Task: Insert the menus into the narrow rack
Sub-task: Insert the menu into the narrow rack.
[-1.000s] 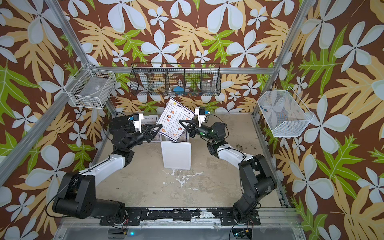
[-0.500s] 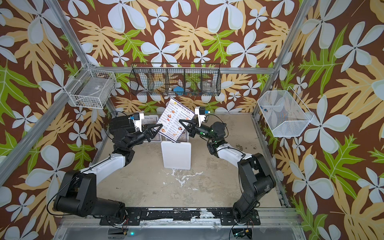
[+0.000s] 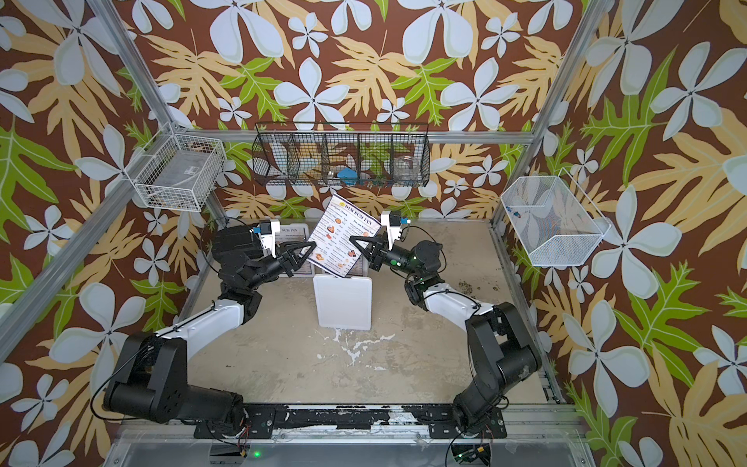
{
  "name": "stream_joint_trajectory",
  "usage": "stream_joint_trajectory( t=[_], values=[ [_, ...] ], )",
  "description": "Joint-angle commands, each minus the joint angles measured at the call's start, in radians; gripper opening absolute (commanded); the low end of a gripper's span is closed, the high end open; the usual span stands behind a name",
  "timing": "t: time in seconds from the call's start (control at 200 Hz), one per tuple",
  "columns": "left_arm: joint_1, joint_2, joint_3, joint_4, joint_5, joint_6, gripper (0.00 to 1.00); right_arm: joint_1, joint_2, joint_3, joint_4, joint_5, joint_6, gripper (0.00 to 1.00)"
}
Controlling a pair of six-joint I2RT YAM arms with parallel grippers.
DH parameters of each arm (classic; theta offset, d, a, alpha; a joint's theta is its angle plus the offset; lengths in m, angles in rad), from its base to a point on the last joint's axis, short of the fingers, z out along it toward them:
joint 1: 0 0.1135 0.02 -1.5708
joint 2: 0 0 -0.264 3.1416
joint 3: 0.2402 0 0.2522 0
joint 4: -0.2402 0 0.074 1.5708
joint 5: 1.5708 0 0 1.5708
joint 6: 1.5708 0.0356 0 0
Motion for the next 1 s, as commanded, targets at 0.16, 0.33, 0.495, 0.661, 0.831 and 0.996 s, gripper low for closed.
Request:
stream_joint_trajectory(
  t=[0.16, 0.33, 0.495, 0.661, 0.831, 0.996],
  values=[
    [0.0, 0.001, 0.0, 0.034, 0.007, -0.003, 0.19, -0.001, -0.006, -0.011, 0.037, 0.005, 0.013, 0.0],
    [0.0, 0.004, 0.0, 0.04, 0.012, -0.008, 0.19, 0.0, -0.009, -0.018, 0.036, 0.005, 0.014, 0.0],
    [0.0, 0.005, -0.004, 0.044, 0.015, -0.009, 0.19, 0.0, -0.013, -0.031, 0.042, 0.007, 0.015, 0.0],
    [0.0, 0.005, -0.005, 0.047, 0.016, -0.011, 0.19, 0.0, -0.01, -0.046, 0.056, -0.002, 0.02, 0.0],
    [0.0, 0.005, -0.007, 0.047, 0.018, -0.011, 0.19, 0.0, -0.012, -0.057, 0.056, -0.021, 0.009, 0.0],
    [0.0, 0.004, -0.009, 0.047, 0.018, -0.007, 0.24, 0.0, -0.018, -0.059, 0.016, -0.033, -0.033, 0.0]
  ],
)
